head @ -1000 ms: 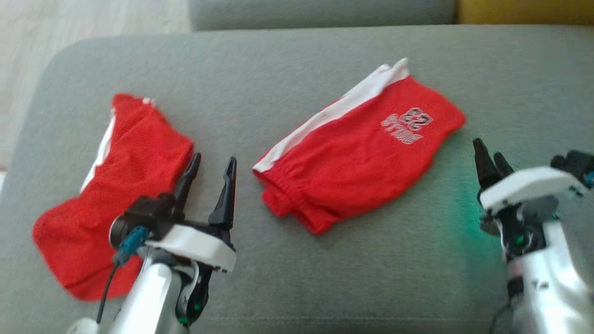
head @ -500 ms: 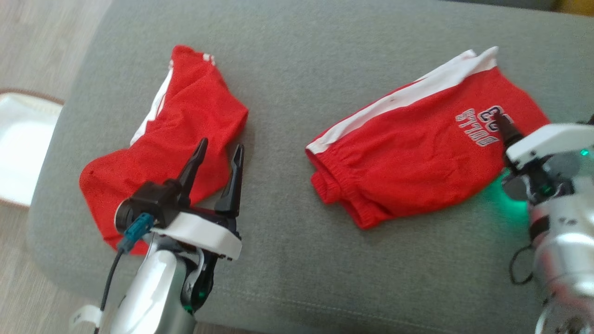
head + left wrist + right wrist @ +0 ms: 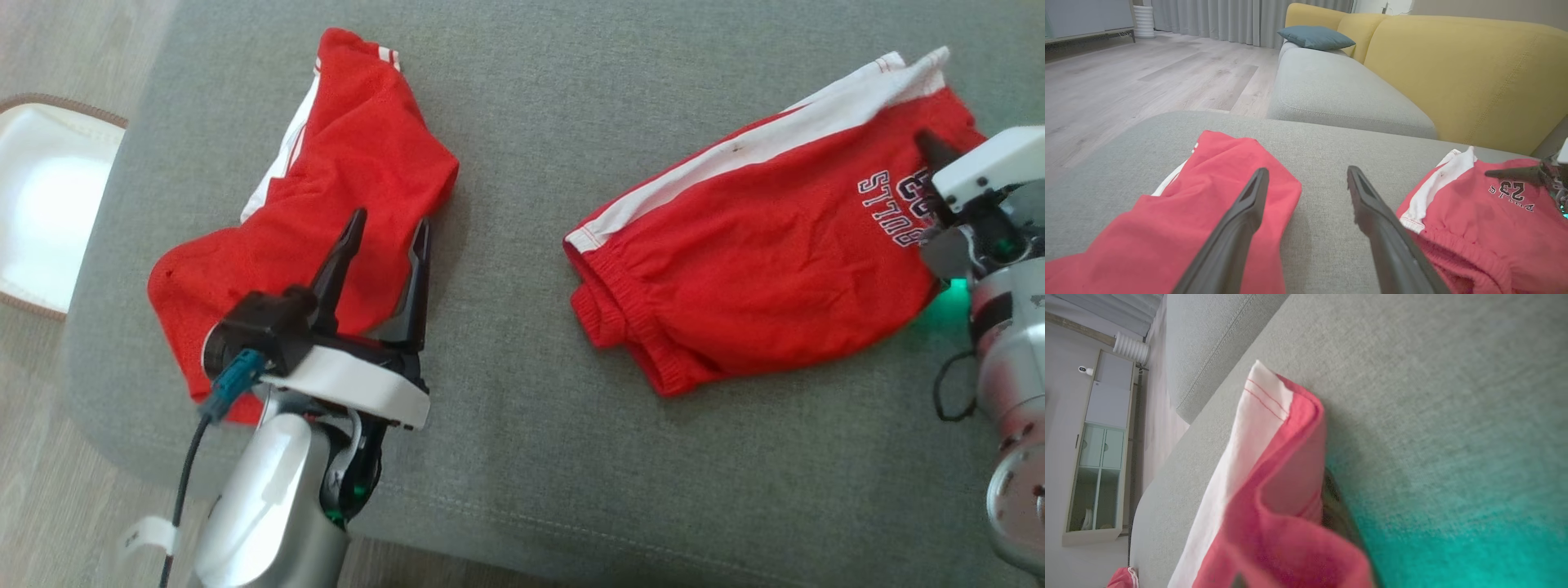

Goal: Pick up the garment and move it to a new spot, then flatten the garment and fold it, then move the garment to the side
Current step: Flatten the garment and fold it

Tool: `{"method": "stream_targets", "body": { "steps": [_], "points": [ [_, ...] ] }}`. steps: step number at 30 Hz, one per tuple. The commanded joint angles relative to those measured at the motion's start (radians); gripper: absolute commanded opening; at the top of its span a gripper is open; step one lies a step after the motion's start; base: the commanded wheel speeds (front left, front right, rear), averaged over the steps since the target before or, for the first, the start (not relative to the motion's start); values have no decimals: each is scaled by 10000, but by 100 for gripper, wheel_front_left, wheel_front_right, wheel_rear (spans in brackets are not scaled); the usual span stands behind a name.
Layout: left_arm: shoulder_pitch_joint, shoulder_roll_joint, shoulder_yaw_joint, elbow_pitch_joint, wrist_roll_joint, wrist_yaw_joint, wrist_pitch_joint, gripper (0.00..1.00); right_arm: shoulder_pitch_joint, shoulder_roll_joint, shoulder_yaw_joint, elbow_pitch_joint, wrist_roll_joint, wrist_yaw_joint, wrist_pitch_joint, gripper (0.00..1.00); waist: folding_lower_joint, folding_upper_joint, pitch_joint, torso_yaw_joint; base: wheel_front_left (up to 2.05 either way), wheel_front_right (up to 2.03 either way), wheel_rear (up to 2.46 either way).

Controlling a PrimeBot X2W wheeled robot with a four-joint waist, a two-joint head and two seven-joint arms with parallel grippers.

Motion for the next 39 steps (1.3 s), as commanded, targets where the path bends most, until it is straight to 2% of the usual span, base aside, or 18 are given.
{"method": "stream_targets", "body": {
  "steps": [1, 9, 14, 20, 25, 32, 39],
  "points": [
    [-351, 53, 316, -315, -50, 54, -122, 100, 31, 281, 67, 147, -34, -9, -2, 0, 0, 0, -21, -42, 0, 0, 0],
    [-265, 52, 403, -237, 7, 77, -122, 100, 118, 209, -517, 154, 340, -9, -1234, 0, 0, 0, -407, -518, 0, 0, 0],
    [-134, 52, 439, -223, 33, 61, -122, 100, 437, -100, -982, 121, 524, -9, -2241, 0, 0, 0, -716, -871, 0, 0, 0],
    [100, 51, 486, -163, 52, 42, -122, 100, 1079, -708, -1825, 472, 59, -9, -3818, 0, 0, 0, -1171, -1210, 0, 0, 0],
    [344, 51, 464, -126, 46, 45, -122, 100, 1548, -974, -2702, 639, -588, -9, -4901, 0, 0, 0, -1528, -1328, 0, 0, 0],
    [605, 51, 486, -158, 82, 17, -122, 100, 1427, -593, -3076, 677, -1520, -9, -5224, 0, 0, 0, -1803, -1295, 0, 0, 0],
    [896, 51, 662, -139, 138, -1, -122, 100, 1118, 312, -2163, 416, -1842, -9, -5232, 0, 0, 0, -2178, -1235, 0, 0, 0]
  ]
}}
